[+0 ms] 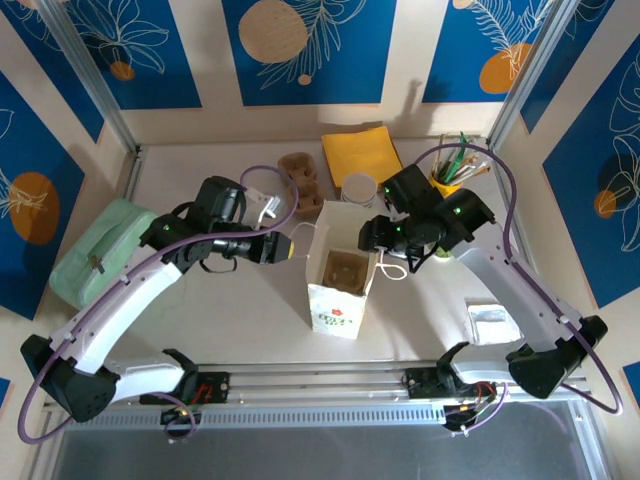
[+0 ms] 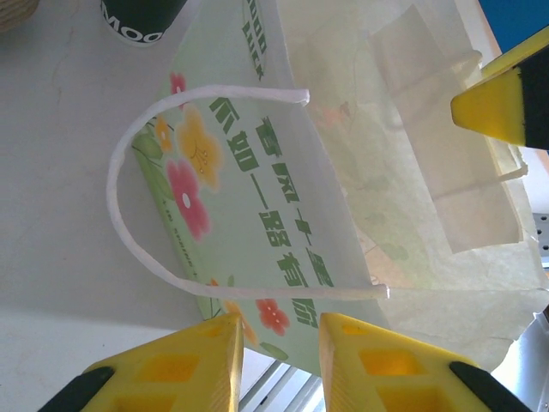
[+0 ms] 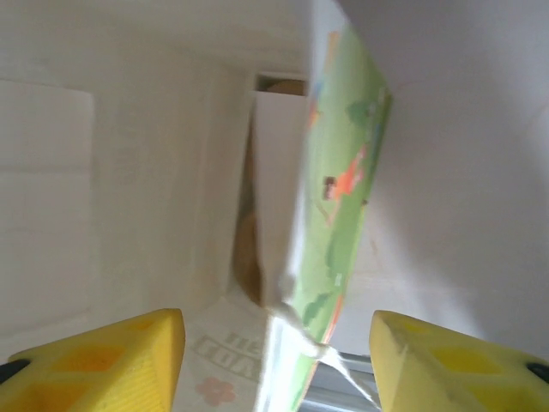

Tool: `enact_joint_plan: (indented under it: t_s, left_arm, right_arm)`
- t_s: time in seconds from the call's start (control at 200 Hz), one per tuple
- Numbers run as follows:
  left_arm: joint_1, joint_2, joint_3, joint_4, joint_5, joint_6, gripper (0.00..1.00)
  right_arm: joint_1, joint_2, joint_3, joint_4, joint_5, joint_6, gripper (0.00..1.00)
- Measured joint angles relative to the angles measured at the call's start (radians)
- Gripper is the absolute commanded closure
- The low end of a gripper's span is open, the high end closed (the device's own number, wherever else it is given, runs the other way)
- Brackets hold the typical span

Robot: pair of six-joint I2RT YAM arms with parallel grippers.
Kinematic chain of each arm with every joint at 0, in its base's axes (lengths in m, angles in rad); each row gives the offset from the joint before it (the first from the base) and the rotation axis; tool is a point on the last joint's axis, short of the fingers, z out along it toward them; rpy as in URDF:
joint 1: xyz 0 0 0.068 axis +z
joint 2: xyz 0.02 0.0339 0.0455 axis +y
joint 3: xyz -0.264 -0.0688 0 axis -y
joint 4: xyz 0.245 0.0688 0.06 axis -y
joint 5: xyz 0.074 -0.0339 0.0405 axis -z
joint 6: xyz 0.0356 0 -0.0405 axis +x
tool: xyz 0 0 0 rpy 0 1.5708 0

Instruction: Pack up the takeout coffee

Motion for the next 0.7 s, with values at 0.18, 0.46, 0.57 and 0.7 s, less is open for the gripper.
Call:
enact_joint_plan:
  t_s: [0.18,0.46,0.57,0.7]
  left_arm:
    - [0.0,-0.002,-0.022,0.002,-0.008,-0.002,0.7]
    - [0.0,-0.008,-0.025,0.002,-0.015,-0.002,0.69]
    - [0.0,-0.025,-0.025,0.002,-0.024,-0.002,0.69]
    - [0.0,-0.057,-0.025,0.004,-0.046,-0.002,0.69]
  right_arm:
    - [0.0,0.025,-0.002,0.034,-0.02,0.009,0.55]
    - [0.0,0.047,-0.01,0.049,-0.014,0.013,0.78]
    - [0.018,0.051,-0.01,0.064,-0.013,0.001,0.88]
    - [0.077,0.052,-0.01,0.1,-0.013,-0.023,0.99]
